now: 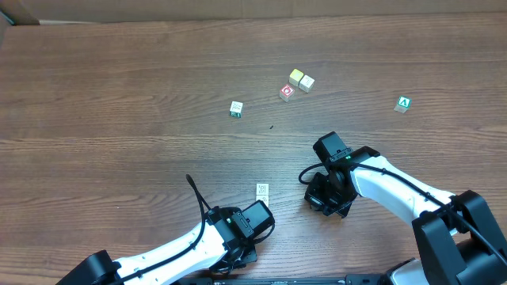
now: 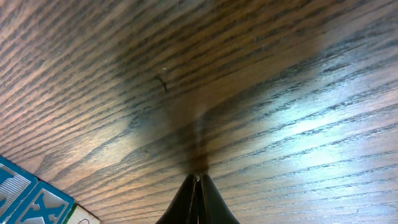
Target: Flip 5 blocks
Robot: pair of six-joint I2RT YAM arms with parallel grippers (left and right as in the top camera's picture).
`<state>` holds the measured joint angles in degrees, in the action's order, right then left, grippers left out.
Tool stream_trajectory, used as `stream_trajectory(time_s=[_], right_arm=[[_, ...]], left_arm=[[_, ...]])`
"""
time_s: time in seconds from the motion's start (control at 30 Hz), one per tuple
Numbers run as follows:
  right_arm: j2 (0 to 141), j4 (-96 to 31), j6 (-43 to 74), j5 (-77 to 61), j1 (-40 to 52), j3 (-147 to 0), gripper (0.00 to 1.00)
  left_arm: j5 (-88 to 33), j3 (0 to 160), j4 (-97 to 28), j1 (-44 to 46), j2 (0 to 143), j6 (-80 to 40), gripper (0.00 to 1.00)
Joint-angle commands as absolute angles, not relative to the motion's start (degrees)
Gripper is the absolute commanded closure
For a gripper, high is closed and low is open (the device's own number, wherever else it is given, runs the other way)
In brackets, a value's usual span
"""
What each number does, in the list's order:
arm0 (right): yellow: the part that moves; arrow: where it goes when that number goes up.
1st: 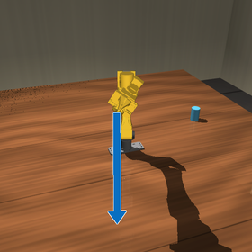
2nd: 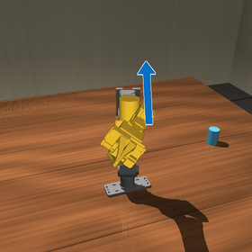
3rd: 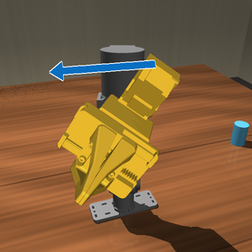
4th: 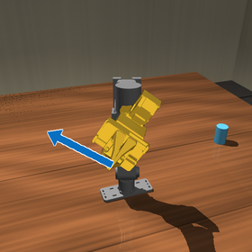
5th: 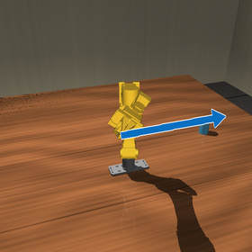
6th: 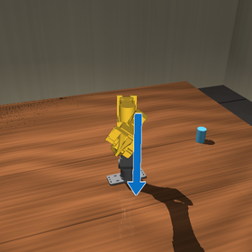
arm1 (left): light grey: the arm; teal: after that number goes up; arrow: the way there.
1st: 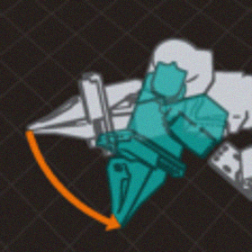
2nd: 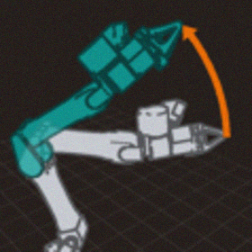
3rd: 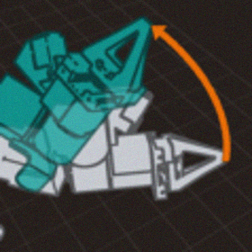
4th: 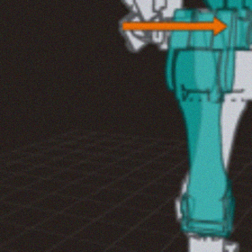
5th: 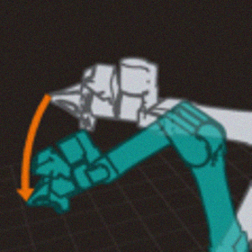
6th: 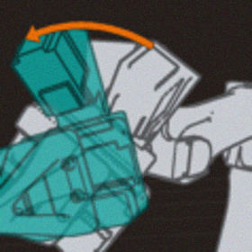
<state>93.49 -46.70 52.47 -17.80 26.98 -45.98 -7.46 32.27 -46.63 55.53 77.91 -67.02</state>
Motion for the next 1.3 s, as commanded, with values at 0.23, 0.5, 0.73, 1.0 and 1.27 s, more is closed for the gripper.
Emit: stream_trajectory(time_s=[0.23,0.5,0.73,1.0,1.27], right_arm=[[93.3,-46.7,52.5,-18.1,26.7,-47.0,0.96],[93.3,-46.7,52.5,-18.2,26.7,-47.0,0.96],[93.3,-46.7,52.5,-18.2,26.7,-47.0,0.96],[93.3,-46.7,52.5,-18.2,26.7,-47.0,0.96],[93.3,-46.9,52.5,-18.2,26.7,-47.0,0.96]], left_arm=[[-6.7,31.9,-44.1,55.9,78.4,-62.7,0.96],[-7.1,31.9,-42.6,55.9,78.4,-60.4,0.96],[-7.5,31.9,-42.2,55.9,78.4,-59.6,0.96],[-8.9,32.0,-40.7,55.9,78.4,-57.8,0.96],[-10.7,32.0,-40.5,55.9,78.4,-55.3,0.96]])
